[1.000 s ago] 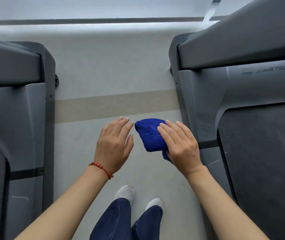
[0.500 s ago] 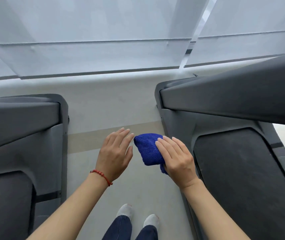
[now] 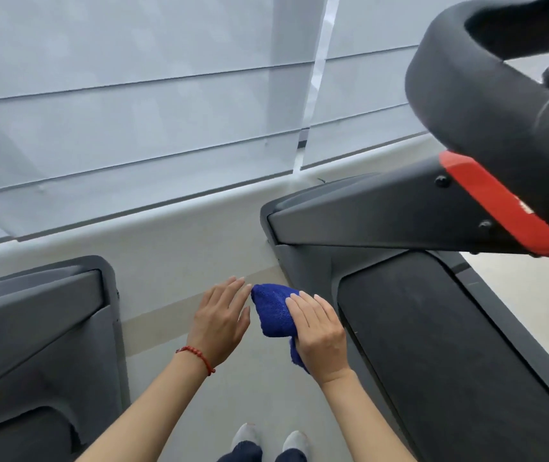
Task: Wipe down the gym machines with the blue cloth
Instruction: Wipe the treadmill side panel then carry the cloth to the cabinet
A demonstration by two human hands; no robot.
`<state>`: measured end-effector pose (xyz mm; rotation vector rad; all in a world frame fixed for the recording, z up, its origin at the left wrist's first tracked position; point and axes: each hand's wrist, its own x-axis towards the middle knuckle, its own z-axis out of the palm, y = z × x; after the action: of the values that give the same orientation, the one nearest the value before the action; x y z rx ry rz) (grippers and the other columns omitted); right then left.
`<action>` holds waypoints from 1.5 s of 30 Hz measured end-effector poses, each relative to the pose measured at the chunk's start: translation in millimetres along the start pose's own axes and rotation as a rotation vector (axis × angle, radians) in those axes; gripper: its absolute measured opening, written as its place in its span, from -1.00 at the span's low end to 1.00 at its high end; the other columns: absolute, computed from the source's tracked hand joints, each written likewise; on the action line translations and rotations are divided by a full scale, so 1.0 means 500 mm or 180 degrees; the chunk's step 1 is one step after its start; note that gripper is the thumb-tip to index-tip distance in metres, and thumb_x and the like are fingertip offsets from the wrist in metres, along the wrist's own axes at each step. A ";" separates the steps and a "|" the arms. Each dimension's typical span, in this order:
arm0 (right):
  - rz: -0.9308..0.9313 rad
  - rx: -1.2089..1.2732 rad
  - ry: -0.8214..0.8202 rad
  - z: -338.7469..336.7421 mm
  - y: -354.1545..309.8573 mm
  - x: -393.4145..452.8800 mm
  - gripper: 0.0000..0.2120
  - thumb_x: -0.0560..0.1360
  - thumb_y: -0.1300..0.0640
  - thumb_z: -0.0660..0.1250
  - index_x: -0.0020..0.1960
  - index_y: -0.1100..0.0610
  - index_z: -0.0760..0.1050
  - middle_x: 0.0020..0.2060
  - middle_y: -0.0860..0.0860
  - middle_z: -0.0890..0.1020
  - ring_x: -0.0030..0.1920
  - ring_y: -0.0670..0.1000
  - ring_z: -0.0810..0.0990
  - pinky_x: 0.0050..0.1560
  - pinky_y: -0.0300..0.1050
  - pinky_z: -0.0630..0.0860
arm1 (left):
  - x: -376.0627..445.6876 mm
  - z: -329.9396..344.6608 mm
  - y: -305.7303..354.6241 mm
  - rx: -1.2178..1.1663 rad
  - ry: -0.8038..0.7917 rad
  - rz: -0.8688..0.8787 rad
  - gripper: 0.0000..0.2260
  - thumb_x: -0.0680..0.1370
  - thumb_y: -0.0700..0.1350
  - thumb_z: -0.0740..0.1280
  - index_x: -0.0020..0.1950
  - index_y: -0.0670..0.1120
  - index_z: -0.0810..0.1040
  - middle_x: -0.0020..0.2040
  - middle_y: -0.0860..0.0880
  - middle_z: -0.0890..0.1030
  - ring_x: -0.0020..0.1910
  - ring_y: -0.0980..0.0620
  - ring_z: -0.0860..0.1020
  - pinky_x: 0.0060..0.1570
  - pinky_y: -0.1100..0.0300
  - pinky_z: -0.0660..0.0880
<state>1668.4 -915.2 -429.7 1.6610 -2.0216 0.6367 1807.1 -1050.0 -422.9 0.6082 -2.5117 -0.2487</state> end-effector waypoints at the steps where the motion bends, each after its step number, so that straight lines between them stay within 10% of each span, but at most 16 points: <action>1: 0.0075 -0.0042 -0.0025 -0.009 0.003 -0.006 -0.68 0.40 0.34 0.18 0.15 0.24 0.45 -0.02 0.11 0.66 0.06 0.08 0.62 0.22 -0.03 0.45 | 0.004 -0.002 0.009 -0.0035 -0.0060 0.0032 -0.71 0.50 -0.12 0.14 0.21 -0.14 0.39 0.07 -0.17 0.60 0.15 -0.07 0.42 0.12 0.08 0.32; 9: 0.0473 -0.0615 -0.0008 -0.085 0.036 -0.083 -0.52 0.55 0.36 -0.08 -0.05 0.24 0.64 -0.12 0.08 0.68 -0.06 0.06 0.66 0.05 -0.04 0.57 | 0.017 0.009 0.087 -0.0329 -0.0569 0.0374 -0.63 0.64 0.00 -0.11 0.21 -0.13 0.38 0.08 -0.17 0.60 0.13 -0.07 0.42 0.13 0.07 0.31; 38: 0.2539 -0.1801 0.0092 -0.437 0.043 -0.533 -0.53 0.58 0.36 -0.07 -0.08 0.23 0.64 -0.17 0.05 0.67 -0.09 0.06 0.66 0.11 -0.05 0.43 | -0.080 0.080 0.556 -0.0621 -0.1871 0.1945 -0.38 0.64 0.08 -0.20 0.13 -0.19 0.59 0.10 -0.14 0.61 0.15 -0.07 0.45 0.18 0.05 0.33; 45: 0.3172 -0.1989 0.0065 -0.507 0.002 -0.651 -0.56 0.59 0.36 -0.05 -0.03 0.23 0.62 -0.13 0.06 0.67 -0.05 0.07 0.65 0.09 -0.03 0.50 | -0.124 0.103 0.684 -0.0805 -0.2119 0.2462 -0.61 0.50 -0.02 0.10 0.13 -0.18 0.59 0.10 -0.13 0.60 0.10 -0.13 0.56 0.11 0.03 0.47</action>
<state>1737.7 -508.4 -424.6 0.2396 -2.5917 0.2341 1699.0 -716.9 -394.2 -0.6624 -3.0307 -0.5177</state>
